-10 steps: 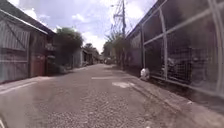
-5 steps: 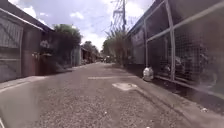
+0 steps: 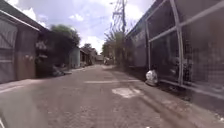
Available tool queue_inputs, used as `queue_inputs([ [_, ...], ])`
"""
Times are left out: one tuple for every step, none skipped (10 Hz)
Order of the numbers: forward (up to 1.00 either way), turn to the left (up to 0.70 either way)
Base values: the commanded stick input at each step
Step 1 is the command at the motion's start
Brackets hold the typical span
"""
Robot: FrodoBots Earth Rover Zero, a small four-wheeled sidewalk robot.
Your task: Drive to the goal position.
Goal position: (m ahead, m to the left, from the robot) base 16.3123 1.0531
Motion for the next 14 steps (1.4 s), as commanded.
queue_inputs([
  [0.7,0.0],
  [0.7,0.0],
  [0.7,0.0],
  [0.7,0.0],
  [0.7,0.0],
  [0.7,0.0],
  [0.7,0.0],
  [0.7,0.0],
  [0.7,0.0],
  [0.7,0.0],
  [0.7,0.0],
  [0.7,0.0],
  [0.7,0.0],
  [0.7,0.0],
])
